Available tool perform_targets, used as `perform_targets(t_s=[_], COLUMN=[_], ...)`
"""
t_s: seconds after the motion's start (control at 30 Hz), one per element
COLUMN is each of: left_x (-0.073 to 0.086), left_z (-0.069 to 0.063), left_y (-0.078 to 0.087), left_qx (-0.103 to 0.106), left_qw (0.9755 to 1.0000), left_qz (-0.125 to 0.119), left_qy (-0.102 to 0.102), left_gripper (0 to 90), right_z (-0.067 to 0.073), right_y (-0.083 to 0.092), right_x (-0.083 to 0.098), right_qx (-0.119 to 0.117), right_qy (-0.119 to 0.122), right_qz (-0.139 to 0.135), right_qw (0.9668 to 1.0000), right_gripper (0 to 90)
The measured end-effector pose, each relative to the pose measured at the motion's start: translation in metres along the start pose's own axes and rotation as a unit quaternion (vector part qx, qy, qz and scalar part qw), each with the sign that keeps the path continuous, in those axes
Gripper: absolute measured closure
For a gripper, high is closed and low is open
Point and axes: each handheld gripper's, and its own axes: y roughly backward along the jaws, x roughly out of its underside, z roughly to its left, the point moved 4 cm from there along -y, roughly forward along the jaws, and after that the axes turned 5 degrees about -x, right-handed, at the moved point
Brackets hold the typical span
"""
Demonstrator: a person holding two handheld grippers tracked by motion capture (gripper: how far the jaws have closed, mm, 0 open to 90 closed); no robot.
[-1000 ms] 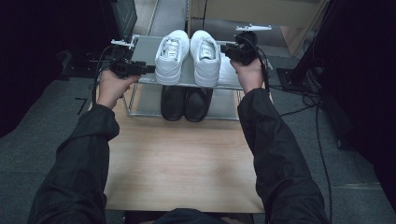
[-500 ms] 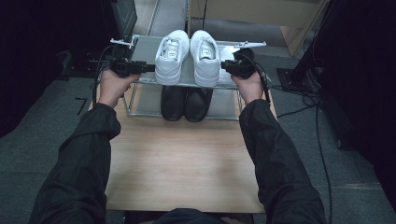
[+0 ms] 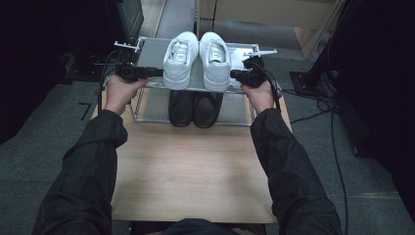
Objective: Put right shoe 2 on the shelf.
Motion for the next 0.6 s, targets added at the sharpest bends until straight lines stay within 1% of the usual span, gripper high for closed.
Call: perform_targets(t_s=[0.03, 0.07, 0.13, 0.17, 0.2, 0.23, 0.27, 0.3, 0.33, 0.37, 0.4, 0.43, 0.5, 0.57, 0.6], left_x=[0.0, 0.0, 0.001, 0.001, 0.001, 0.001, 0.001, 0.001, 0.001, 0.001, 0.001, 0.001, 0.002, 0.002, 0.002], left_z=[-0.001, -0.001, -0.003, -0.005, -0.005, -0.009, -0.009, -0.014, -0.014, -0.02, -0.02, -0.024, -0.027, -0.028, -0.028], left_y=[0.0, 0.0, -0.001, -0.002, -0.002, -0.004, -0.004, -0.006, -0.006, -0.009, -0.009, -0.01, -0.013, -0.014, -0.014], left_qx=[0.005, 0.007, 0.01, 0.018, 0.018, 0.026, 0.026, 0.026, 0.026, 0.03, 0.03, 0.031, 0.033, 0.031, 0.032], left_qw=[1.0, 1.0, 0.9999, 0.9998, 0.9998, 0.9996, 0.9996, 0.9997, 0.9997, 0.9995, 0.9995, 0.9994, 0.9993, 0.9994, 0.9994], left_qz=[-0.003, -0.003, -0.003, 0.0, 0.0, 0.003, 0.003, 0.005, 0.005, 0.004, 0.004, 0.005, 0.007, 0.008, 0.006], left_qy=[0.005, 0.005, 0.007, 0.008, 0.008, 0.008, 0.008, -0.002, -0.002, -0.007, -0.007, -0.012, -0.016, -0.016, -0.015], left_gripper=[62.2, 62.6, 63.8, 64.3, 64.3, 64.1, 63.7, 62.8, 62.7, 61.7, 61.6, 61.6, 60.9, 60.2, 60.0], right_z=[0.001, 0.002, 0.004, 0.005, 0.006, 0.006, 0.005, 0.005, 0.005, 0.006, 0.006, 0.007, 0.011, 0.014, 0.015], right_y=[0.0, 0.0, -0.001, -0.001, 0.0, 0.0, 0.0, 0.001, 0.001, 0.002, 0.002, 0.003, 0.002, 0.002, 0.001], right_x=[0.001, 0.001, 0.001, 0.001, 0.001, 0.002, 0.002, 0.002, 0.002, 0.003, 0.003, 0.003, 0.003, 0.004, 0.004], right_qx=[-0.002, -0.006, -0.004, 0.004, 0.005, -0.001, -0.004, -0.009, -0.009, -0.016, -0.016, -0.018, -0.019, -0.026, -0.024], right_qy=[-0.009, -0.019, -0.023, -0.015, -0.02, -0.024, -0.03, -0.036, -0.036, -0.041, -0.041, -0.041, -0.044, -0.049, -0.051], right_qz=[-0.005, -0.009, -0.01, -0.009, -0.006, -0.004, -0.004, 0.001, 0.001, 0.003, 0.003, 0.004, 0.004, 0.007, 0.008], right_qw=[0.9999, 0.9998, 0.9997, 0.9998, 0.9998, 0.9997, 0.9995, 0.9993, 0.9993, 0.999, 0.999, 0.999, 0.9989, 0.9985, 0.9984], right_gripper=[87.8, 89.1, 89.5, 89.8, 89.8, 89.9, 89.9, 90.0, 90.0, 90.0, 90.0, 90.0, 90.0, 90.0, 90.0])
